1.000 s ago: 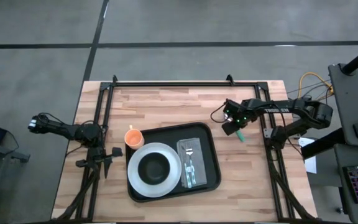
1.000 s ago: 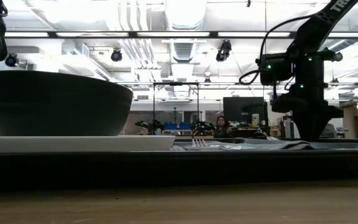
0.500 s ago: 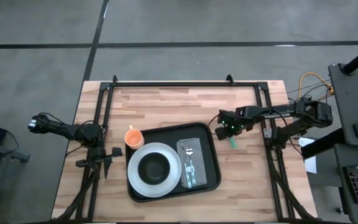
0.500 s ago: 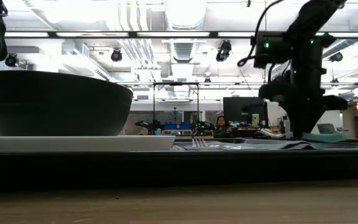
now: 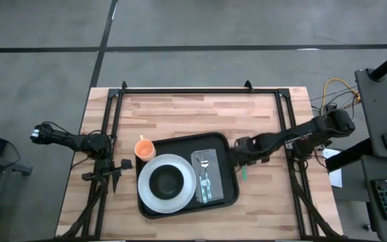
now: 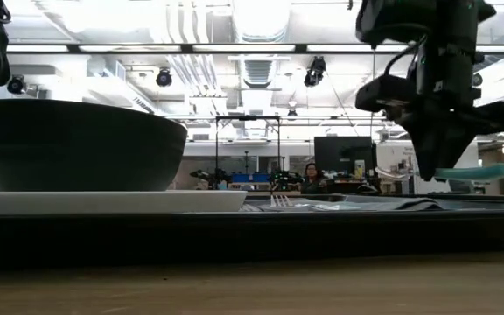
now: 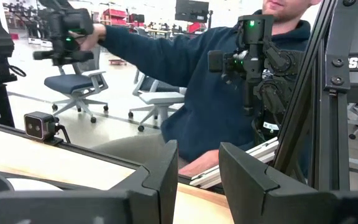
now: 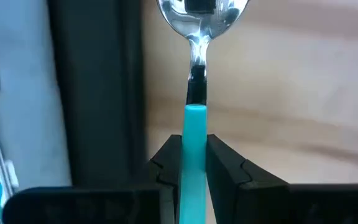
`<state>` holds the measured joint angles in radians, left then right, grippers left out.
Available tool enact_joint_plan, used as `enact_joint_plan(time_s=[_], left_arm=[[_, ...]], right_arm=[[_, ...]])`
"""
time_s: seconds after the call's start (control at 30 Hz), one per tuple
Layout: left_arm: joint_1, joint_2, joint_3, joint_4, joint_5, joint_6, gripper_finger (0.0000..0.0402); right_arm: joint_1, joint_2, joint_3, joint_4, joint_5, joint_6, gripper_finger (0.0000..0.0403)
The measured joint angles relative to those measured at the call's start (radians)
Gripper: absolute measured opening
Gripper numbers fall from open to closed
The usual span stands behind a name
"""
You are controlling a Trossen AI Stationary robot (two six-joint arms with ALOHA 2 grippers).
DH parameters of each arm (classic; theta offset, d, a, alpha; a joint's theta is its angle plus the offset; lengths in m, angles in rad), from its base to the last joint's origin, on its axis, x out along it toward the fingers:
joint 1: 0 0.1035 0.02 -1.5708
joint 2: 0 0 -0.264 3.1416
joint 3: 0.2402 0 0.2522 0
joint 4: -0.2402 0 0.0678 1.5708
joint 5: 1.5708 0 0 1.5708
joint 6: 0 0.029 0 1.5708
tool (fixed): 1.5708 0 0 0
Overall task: Set up tray
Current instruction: Put the light blue spoon to the right of blue fork on the black table tray
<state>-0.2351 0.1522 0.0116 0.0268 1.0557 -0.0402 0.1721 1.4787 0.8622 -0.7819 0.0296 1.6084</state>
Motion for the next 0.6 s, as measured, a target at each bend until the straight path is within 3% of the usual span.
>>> enact_joint_plan(time_s=[0.23,0.6], left_arm=[[0.0,0.0,0.0,0.0,0.0,0.0,0.0098],[0.0,0.0,0.0,0.0,0.0,0.0,0.0098]], right_arm=[[0.099,0.196,0.227,-0.085,-0.001,0.115,0.0037],[0.098,0.441,0.552,-0.164,0.031,0.097,0.0037]])
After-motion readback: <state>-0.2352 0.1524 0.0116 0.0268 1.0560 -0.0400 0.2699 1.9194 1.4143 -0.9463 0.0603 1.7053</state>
